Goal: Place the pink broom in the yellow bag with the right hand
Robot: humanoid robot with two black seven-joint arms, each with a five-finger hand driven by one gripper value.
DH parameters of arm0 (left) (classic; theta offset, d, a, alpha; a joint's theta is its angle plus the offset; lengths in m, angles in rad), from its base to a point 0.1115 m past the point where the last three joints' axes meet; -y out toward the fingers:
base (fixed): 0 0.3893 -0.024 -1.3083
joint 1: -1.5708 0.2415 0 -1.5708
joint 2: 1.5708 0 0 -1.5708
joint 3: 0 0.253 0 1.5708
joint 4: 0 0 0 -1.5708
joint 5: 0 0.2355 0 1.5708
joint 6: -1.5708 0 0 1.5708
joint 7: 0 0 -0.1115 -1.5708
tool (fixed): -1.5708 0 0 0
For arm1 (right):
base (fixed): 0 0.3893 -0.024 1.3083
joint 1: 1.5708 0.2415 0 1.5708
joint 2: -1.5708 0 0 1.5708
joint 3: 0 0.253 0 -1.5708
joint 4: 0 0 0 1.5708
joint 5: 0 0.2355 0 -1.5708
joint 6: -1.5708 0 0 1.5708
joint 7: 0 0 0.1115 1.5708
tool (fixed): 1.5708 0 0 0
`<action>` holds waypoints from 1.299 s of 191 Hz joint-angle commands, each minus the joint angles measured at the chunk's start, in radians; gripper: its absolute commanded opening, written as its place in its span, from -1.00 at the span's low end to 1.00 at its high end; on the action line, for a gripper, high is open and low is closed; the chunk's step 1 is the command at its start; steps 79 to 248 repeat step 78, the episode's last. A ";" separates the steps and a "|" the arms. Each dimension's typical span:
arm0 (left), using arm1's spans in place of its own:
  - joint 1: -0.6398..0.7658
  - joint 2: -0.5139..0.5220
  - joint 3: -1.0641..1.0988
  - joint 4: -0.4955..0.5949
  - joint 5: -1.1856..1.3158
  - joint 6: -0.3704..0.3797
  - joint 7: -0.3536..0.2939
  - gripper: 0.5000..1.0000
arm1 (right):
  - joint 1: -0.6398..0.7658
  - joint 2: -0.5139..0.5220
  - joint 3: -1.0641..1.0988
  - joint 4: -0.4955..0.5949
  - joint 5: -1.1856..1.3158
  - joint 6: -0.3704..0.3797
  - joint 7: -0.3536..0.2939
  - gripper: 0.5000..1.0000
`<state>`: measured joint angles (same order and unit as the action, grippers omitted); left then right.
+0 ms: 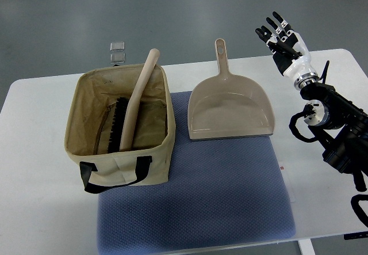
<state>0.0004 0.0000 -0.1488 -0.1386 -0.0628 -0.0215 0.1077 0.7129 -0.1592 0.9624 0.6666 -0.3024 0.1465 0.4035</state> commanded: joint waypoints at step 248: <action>0.000 0.000 0.000 0.001 0.000 0.000 0.000 1.00 | -0.006 0.009 -0.002 -0.002 0.009 -0.008 0.047 0.72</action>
